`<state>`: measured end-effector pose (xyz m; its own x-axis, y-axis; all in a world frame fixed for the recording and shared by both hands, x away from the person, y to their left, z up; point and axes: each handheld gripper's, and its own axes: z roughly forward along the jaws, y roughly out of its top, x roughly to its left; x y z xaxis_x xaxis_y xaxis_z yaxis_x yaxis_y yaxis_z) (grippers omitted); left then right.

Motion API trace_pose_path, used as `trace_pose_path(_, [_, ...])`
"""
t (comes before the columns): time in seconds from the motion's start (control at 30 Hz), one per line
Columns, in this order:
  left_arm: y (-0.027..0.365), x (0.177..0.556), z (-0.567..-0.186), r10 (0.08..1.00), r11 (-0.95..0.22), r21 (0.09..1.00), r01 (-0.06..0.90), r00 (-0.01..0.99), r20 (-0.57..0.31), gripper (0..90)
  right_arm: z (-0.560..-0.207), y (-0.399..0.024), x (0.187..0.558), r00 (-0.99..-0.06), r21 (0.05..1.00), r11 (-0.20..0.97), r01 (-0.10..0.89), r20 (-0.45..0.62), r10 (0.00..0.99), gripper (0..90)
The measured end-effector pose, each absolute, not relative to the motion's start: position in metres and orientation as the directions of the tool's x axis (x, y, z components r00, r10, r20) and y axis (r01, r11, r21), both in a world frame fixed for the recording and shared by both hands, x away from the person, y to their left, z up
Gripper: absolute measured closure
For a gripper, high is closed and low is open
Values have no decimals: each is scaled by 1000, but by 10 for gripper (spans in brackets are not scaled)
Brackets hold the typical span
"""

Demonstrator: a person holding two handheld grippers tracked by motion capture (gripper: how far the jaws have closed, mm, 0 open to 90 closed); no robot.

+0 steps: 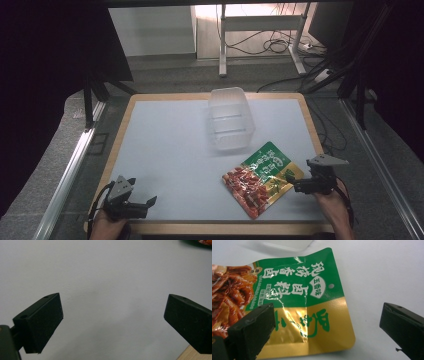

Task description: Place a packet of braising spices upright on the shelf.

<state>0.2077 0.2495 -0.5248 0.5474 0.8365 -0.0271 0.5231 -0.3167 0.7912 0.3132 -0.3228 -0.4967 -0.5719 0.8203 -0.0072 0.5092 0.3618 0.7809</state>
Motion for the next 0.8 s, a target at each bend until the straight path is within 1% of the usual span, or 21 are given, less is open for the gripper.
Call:
trace_pose_path(0.33, [251, 208, -525, 840, -306, 794, 526, 541, -35, 16, -504, -313, 332, -582, 759, 377, 531, 3, 813, 5])
trace_pose_path(0.43, [250, 208, -525, 839, -309, 794, 524, 543, -32, 16, -507, -313, 338, -578, 751, 366, 550, 26, 815, 5])
trace_pose_path(0.47, [250, 208, -525, 838, -312, 793, 523, 545, -30, 18, -509, -312, 342, -579, 742, 359, 566, 48, 814, 6])
trace_pose_path(0.53, [250, 208, -525, 837, -314, 793, 522, 546, -29, 19, -510, -312, 344, -582, 739, 362, 568, 50, 812, 8])
trace_pose_path(0.57, [249, 208, -525, 837, -314, 793, 522, 546, -28, 19, -511, -309, 346, -586, 723, 381, 577, 40, 810, 42])
trace_pose_path(0.6, [249, 208, -525, 837, -316, 793, 521, 547, -26, 19, -511, -309, 346, -586, 723, 381, 577, 40, 810, 42])
trace_pose_path(0.63, [249, 207, -525, 837, -317, 793, 521, 547, -25, 19, -511, -307, 347, -583, 709, 383, 592, 49, 811, 73])
trace_pose_path(0.67, [249, 207, -525, 837, -317, 793, 521, 547, -25, 20, -511, -307, 347, -583, 709, 383, 592, 49, 811, 73])
trace_pose_path(0.7, [249, 207, -525, 836, -318, 792, 521, 548, -24, 20, -511, -306, 350, -581, 695, 386, 607, 57, 812, 137])
trace_pose_path(0.73, [249, 207, -525, 836, -318, 792, 521, 548, -24, 20, -511, -306, 350, -581, 695, 386, 607, 57, 812, 137])
trace_pose_path(0.8, [249, 207, -525, 836, -320, 791, 521, 548, -23, 20, -512, -305, 352, -582, 678, 392, 621, 64, 811, 208])
